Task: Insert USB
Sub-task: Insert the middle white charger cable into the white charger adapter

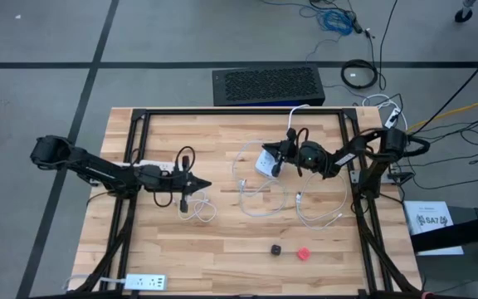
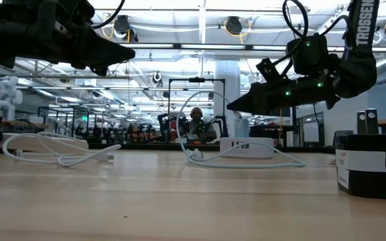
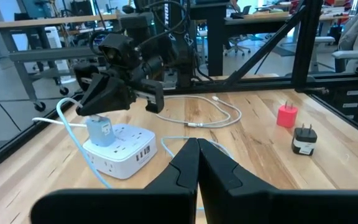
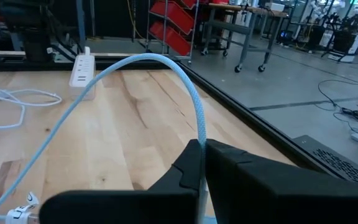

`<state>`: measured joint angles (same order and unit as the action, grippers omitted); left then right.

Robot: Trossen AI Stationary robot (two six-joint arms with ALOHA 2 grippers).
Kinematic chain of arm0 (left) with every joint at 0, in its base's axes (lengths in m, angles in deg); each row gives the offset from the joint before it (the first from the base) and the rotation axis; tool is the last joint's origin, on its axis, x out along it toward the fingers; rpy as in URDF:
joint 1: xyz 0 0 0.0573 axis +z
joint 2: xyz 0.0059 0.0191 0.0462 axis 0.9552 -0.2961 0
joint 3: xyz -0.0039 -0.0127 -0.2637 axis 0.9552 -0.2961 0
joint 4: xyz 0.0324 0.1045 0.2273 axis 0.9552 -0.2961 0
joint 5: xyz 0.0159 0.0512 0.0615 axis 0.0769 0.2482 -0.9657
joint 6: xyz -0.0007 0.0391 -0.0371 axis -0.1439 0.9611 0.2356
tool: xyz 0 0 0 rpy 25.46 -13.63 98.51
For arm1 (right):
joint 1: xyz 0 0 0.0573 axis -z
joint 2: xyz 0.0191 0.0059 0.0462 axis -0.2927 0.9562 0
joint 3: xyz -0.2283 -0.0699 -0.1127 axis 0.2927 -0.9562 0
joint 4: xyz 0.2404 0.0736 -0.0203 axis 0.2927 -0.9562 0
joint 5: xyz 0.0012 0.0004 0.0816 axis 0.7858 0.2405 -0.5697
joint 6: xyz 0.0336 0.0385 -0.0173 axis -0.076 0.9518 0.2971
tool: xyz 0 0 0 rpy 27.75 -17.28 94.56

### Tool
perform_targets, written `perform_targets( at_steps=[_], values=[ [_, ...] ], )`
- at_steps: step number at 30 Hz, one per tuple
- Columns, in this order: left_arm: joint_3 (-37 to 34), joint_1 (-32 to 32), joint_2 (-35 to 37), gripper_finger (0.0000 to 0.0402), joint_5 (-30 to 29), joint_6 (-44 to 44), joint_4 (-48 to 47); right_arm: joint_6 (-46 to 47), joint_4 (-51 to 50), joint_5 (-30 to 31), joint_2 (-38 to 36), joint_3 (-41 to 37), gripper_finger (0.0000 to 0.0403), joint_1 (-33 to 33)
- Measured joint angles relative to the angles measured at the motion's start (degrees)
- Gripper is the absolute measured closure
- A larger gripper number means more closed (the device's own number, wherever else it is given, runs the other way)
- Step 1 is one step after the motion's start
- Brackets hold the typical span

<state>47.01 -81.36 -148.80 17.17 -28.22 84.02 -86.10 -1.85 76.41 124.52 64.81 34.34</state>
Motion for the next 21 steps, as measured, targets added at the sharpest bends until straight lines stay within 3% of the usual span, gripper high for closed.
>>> perform_targets(
  at_steps=[17,21],
  values=[
    [0.0,-0.02,0.0,0.0392,-2.14,-1.78,-0.36,-0.56,3.98,-0.06,-1.06,-0.08,0.0403,-2.08],
    [0.0,-0.01,0.0,0.0392,-3.21,-2.06,-1.27,-2.66,4.76,5.23,-0.93,-1.87,0.0403,-3.1]
  ],
)
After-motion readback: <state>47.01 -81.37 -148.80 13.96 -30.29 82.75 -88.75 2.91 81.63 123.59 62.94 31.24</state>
